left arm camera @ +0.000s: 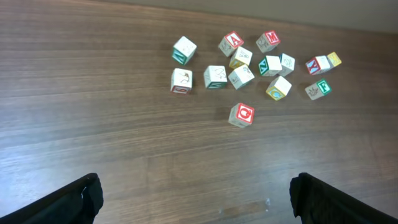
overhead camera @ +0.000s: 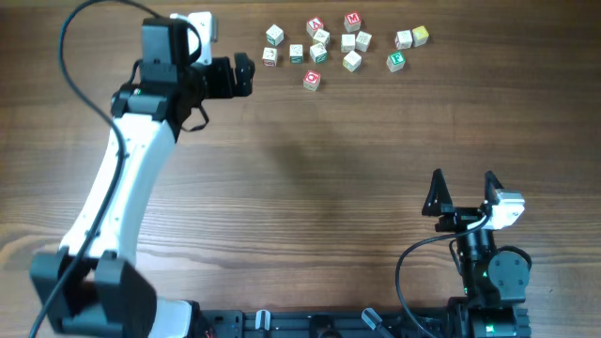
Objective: Form a horizontal line
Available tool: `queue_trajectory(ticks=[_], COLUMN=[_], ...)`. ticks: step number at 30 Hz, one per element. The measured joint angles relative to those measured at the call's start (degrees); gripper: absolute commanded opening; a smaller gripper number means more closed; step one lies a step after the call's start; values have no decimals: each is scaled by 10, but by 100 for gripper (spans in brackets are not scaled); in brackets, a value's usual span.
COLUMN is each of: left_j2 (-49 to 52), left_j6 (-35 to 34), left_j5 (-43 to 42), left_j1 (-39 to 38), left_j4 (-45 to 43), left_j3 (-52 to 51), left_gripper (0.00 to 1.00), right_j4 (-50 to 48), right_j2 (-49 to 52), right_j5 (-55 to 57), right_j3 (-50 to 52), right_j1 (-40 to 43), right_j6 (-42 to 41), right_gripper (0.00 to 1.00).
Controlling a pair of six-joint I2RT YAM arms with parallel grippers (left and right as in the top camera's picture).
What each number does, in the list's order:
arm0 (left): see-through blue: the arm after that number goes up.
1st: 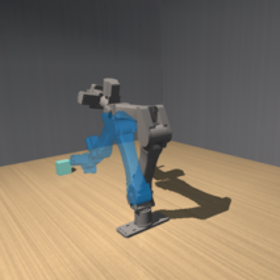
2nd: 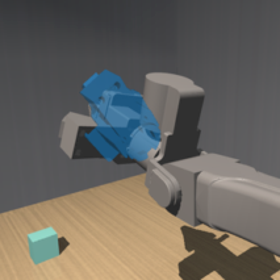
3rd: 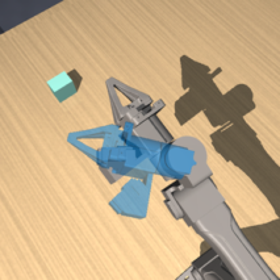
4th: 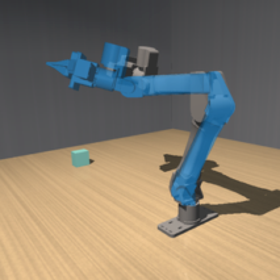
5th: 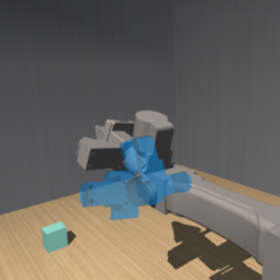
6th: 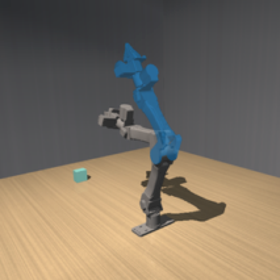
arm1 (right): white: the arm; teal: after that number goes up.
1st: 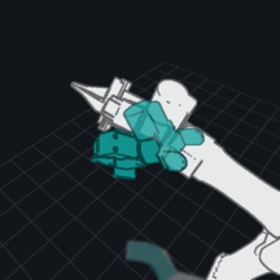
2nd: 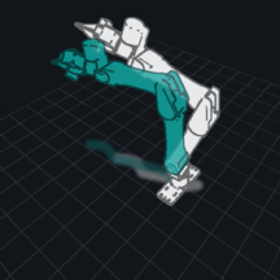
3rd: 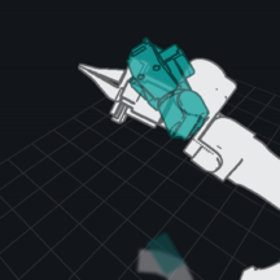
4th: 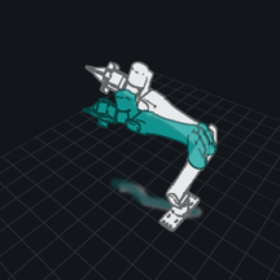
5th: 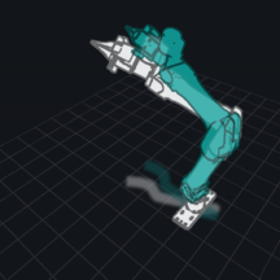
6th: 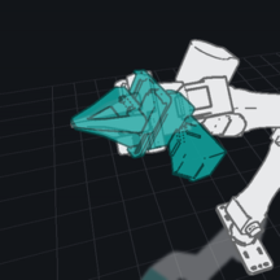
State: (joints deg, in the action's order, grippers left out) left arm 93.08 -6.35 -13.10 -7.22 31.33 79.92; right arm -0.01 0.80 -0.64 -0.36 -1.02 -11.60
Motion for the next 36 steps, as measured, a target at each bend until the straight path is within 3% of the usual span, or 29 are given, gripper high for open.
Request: queue_trajectory(ticks=[9,16,36], left_j2=[157,280,455], left_j6=[0,-24,-114], left_j5=[0,0,14], left_j1=[-72,-85,-111], left_j4=[-3,-40,-177], left_j3=[163,258,276], left_gripper=[98,93,77], right_j4=[0,0,0], right_j2=[0,0,0], right_j5=[0,0,0], right_j3=[0,0,0], right_j1=[0,0,0], right_j6=[0,0,0], right_gripper=[100,100,100])
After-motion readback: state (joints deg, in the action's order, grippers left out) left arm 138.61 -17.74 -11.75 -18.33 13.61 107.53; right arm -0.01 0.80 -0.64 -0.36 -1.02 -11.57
